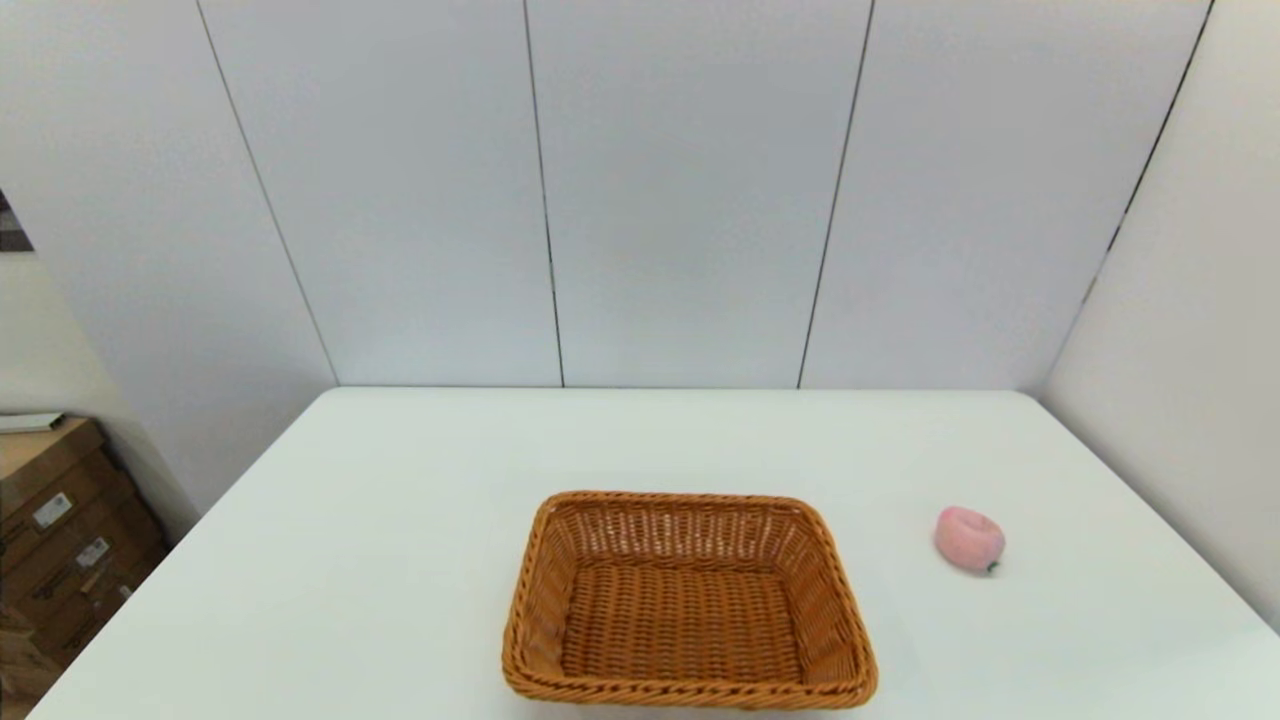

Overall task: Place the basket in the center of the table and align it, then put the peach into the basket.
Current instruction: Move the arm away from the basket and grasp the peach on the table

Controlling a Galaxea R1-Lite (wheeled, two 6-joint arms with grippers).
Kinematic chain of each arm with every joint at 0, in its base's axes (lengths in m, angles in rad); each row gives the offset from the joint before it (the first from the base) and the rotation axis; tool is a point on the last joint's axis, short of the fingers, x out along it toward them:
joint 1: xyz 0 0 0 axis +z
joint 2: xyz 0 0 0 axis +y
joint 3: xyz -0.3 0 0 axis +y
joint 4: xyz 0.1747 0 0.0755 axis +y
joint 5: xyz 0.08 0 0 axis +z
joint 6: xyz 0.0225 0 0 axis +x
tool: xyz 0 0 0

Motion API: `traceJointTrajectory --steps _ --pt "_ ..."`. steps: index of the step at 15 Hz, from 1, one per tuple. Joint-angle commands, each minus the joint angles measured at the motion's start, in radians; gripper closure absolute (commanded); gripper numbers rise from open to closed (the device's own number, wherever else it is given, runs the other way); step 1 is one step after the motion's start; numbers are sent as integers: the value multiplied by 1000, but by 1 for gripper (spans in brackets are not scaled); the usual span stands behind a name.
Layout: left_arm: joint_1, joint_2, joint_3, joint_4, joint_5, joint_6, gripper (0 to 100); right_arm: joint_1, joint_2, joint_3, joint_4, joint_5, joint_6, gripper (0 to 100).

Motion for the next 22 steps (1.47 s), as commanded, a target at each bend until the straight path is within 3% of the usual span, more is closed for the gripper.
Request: traceJointTrajectory --steps 1,6,10,14,17,22 --pt "0 -2 0 0 -1 5 0 -19 633 -398 126 -5 104 0" --pt "0 -2 0 2 -1 8 0 -5 1118 -546 137 -25 184 0" --pt "0 -2 0 2 -1 7 0 18 1416 -644 116 -38 305 0" --pt "0 -2 0 0 0 5 0 51 1618 -675 -22 -61 371 0" --pt "0 -2 0 0 2 0 0 48 1701 -677 -160 -88 372 0" --pt "0 -2 0 0 2 0 0 16 1804 -709 -165 -110 380 0"
